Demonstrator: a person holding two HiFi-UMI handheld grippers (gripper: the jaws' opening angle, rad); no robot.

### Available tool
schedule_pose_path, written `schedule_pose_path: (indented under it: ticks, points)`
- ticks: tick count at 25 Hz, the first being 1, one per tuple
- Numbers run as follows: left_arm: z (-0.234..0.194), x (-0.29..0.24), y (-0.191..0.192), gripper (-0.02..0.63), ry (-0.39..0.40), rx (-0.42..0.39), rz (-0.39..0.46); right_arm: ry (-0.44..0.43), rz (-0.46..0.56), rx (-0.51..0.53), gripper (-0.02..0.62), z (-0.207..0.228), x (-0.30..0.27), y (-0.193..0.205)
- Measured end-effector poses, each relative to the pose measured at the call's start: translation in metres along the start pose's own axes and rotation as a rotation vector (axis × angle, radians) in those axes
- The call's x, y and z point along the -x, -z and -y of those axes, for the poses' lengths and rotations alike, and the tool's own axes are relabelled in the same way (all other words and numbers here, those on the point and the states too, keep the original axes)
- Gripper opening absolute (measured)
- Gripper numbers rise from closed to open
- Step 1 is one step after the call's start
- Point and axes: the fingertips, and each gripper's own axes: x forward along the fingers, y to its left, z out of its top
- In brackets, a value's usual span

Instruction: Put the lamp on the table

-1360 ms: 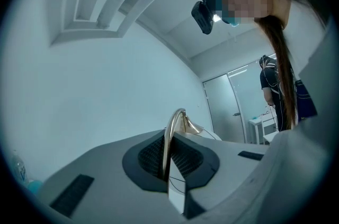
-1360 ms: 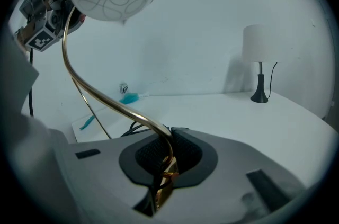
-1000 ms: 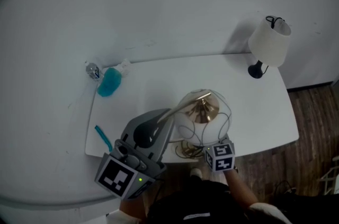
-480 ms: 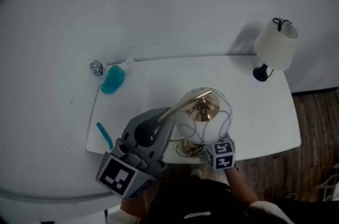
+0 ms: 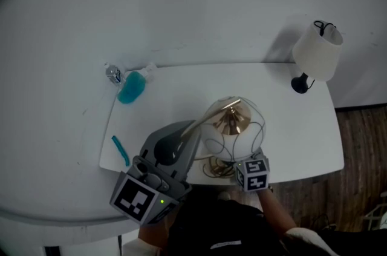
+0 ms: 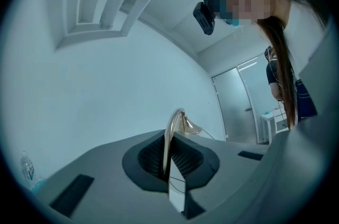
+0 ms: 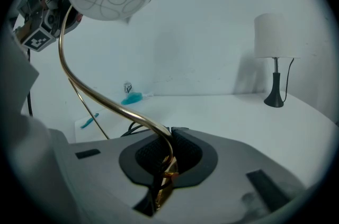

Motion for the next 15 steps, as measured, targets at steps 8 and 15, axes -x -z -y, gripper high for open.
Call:
schedule_pose_path:
  ticks: [8, 15]
  points:
    - [-0.0036, -0.0008, -0.0047, 0.012, 0.001, -0.01, 0.016, -0.009, 0.004, 0.001, 0.014, -0.0027, -0.004, -0.0062]
    - [-0.0052, -0.0017, -0.0023, 0.012, 0.012, 0.001, 0.02, 0.005, 0.002, 0.002, 0.014, -0.0005, -0.007, -0.0062]
